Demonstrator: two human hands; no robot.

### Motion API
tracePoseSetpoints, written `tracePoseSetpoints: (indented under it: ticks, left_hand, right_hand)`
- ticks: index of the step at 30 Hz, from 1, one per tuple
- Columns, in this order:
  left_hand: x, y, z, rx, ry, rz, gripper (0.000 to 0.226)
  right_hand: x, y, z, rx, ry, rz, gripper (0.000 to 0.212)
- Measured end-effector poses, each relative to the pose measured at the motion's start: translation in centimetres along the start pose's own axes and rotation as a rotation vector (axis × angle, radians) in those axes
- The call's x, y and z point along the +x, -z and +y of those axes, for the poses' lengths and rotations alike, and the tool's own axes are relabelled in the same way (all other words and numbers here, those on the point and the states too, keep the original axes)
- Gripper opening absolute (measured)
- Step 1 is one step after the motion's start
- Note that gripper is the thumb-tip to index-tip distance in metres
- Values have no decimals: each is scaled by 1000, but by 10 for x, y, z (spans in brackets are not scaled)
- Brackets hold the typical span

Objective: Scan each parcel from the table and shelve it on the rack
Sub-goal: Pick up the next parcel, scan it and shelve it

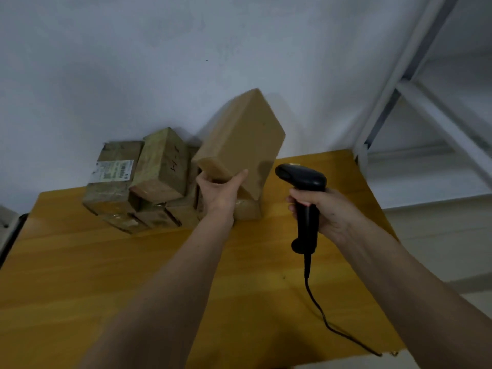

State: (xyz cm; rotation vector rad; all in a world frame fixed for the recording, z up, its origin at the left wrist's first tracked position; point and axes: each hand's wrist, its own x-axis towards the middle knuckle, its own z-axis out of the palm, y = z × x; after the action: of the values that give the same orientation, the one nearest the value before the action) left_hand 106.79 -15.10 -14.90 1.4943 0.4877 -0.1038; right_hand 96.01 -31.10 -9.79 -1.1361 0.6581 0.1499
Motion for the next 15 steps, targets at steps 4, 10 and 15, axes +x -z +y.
tracePoseSetpoints:
  ticks: [4, 10, 15]
  left_hand:
    - [-39, -16, -10, 335, -335, -77, 87]
    - [-101, -35, -62, 998, -872, -60, 86]
    - [-127, -28, -127, 1411, -1247, -283, 67]
  right_hand:
    - [-28, 32, -7, 66, 30, -31, 24]
    - [-57, 83, 2, 135, 34, 3, 18]
    - [-62, 114, 36, 32, -51, 88, 14]
